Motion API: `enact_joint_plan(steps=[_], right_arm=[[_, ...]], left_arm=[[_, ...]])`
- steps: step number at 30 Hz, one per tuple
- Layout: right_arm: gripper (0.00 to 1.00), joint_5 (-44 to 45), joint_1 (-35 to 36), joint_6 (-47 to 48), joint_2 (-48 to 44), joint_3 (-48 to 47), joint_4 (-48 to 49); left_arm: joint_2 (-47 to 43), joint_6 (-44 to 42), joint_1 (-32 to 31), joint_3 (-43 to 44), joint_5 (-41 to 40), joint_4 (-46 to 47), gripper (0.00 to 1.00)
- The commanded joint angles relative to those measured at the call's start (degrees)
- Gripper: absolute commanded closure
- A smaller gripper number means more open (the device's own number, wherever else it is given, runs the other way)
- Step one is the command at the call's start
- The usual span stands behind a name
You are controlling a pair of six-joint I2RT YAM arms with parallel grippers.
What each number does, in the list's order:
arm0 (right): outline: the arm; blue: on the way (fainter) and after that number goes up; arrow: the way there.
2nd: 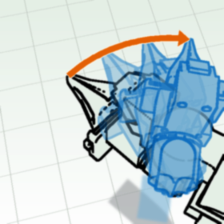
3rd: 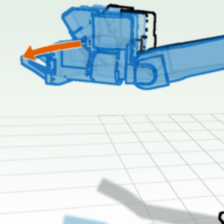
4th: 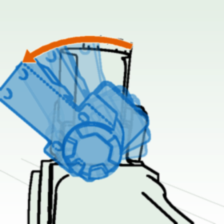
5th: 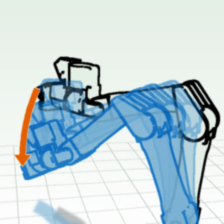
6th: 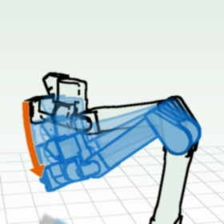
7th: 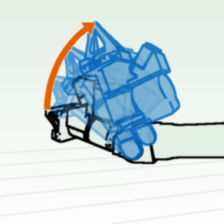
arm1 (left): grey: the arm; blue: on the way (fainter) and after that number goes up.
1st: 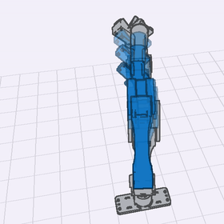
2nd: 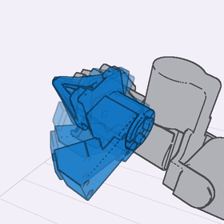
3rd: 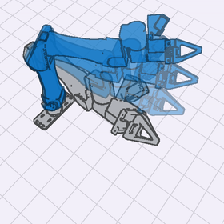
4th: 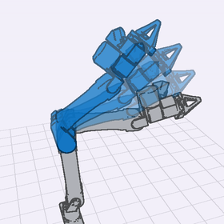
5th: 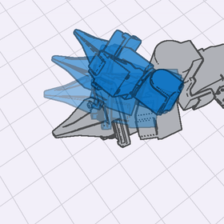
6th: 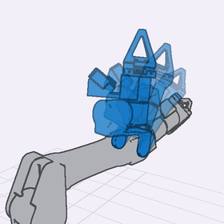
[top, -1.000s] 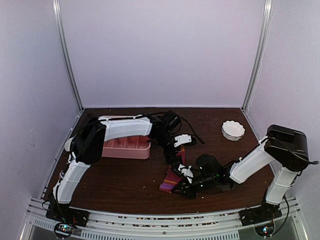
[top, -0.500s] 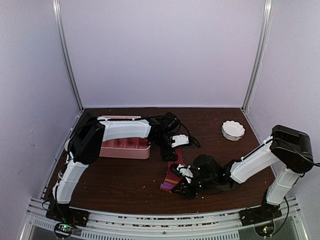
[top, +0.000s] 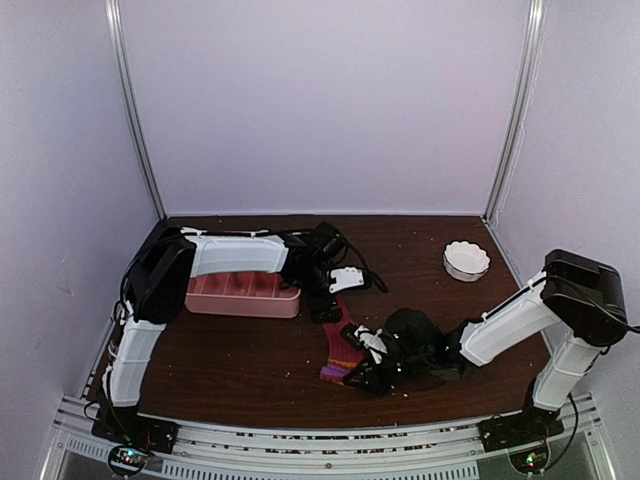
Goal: Roll the socks
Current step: Adjust the sock at the center of the board, then roll the sock.
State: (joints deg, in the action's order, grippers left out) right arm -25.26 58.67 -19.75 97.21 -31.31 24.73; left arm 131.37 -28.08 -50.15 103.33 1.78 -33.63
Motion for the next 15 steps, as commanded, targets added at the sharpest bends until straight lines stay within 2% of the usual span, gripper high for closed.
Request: enact_joint_plan(steps=[1,7,10,12,13,14,15], right_arm=[[1.00,-4.0,-1.2,-0.3,6.7,-0.8,-12.6],[1.00,-10.6,-5.2,-0.6,11.3,-1.2,-11.2],[1.00,-12.7,-7.3,-2.0,11.6,1.0,-8.6],[1.00,-13.5,-8.1,-2.5,11.6,2.4,-7.6],[1.00,-13.8,-8.3,-2.7,11.7,2.8,-7.2],[1.00,-14.2,-8.5,-2.8,12.0,3.1,-7.0],[1.00,-14.3,-8.6,-2.9,12.3,3.2,-7.2]], left_arm=[[-6.1,1.5,1.4,-0.5,3.0,-0.9,0.02],[-14.5,4.9,3.1,0.2,8.1,-2.0,0.02],[-18.4,5.8,3.6,0.0,8.2,-3.1,0.02],[-19.9,11.1,4.2,-0.2,5.1,-2.6,0.02],[-20.1,13.0,5.3,-0.5,6.5,-3.1,0.02],[-20.1,13.4,6.7,-0.6,12.5,-4.6,0.02],[-19.9,10.8,8.4,-1.0,22.9,-7.0,0.02]])
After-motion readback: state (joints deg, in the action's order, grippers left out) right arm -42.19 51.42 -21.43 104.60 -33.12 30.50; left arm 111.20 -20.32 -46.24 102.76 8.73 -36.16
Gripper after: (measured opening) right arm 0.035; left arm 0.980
